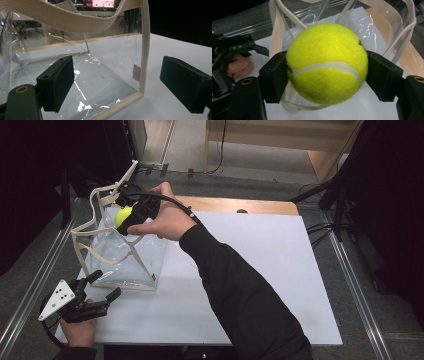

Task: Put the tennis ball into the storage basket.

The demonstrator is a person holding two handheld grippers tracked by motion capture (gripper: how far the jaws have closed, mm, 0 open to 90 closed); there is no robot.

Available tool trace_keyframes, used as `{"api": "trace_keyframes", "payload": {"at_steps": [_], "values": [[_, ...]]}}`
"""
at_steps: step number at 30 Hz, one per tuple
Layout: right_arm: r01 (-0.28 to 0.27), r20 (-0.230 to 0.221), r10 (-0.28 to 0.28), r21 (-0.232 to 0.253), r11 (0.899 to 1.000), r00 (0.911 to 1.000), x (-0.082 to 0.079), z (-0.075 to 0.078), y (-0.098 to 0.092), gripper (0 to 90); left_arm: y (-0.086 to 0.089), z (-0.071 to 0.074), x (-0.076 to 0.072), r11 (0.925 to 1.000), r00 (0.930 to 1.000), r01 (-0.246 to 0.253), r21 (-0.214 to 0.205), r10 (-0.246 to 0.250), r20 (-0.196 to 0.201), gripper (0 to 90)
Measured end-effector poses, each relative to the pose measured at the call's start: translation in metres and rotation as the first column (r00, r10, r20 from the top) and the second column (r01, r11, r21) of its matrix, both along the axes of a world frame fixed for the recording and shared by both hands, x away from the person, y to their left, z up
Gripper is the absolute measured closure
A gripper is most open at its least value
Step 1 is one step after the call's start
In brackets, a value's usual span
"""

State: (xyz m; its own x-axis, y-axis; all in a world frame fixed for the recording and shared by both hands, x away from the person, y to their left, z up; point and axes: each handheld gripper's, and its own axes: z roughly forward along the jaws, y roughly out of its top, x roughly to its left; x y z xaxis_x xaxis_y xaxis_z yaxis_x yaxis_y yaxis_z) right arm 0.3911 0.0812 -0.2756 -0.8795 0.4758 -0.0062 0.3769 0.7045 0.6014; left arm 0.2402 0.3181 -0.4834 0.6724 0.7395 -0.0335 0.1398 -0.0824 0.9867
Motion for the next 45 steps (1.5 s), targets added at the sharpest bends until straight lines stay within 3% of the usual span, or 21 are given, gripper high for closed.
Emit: {"api": "trace_keyframes", "payload": {"at_steps": [4,5,9,18,22,36,45], "values": [[0.030,-0.015,-0.030,-0.025,0.999,0.9994,0.004,-0.003,0.002,21.5,0.000,0.000,0.000,1.0000,1.0000,0.000,-0.007,0.000,0.000,12.8],[0.038,-0.016,-0.039,-0.034,0.999,0.9991,0.004,-0.003,0.002,14.7,0.000,0.000,0.000,1.0000,1.0000,-0.001,-0.007,0.001,0.000,12.8],[0.074,-0.015,-0.074,-0.004,0.997,0.9972,0.002,0.002,-0.002,8.8,0.000,0.000,0.000,1.0000,1.0000,-0.001,-0.007,0.001,0.001,12.8],[0.070,0.020,-0.070,-0.016,0.997,0.9974,-0.007,0.002,-0.014,8.6,0.001,0.000,0.000,1.0000,1.0000,-0.003,-0.009,0.003,0.001,12.8],[0.067,0.007,-0.067,0.002,0.998,0.9977,-0.008,-0.001,-0.021,8.6,0.001,0.000,0.000,0.9999,1.0000,-0.002,-0.010,0.002,0.000,12.8],[0.074,0.021,-0.074,0.015,0.997,0.9970,-0.018,-0.017,-0.051,8.7,0.000,0.000,0.000,1.0000,1.0000,-0.002,-0.008,0.002,0.001,12.8],[0.090,0.019,-0.091,0.031,0.995,0.9957,-0.028,-0.036,-0.068,8.7,0.000,0.000,0.001,0.9999,1.0000,-0.003,-0.010,0.003,0.001,12.8]]}}
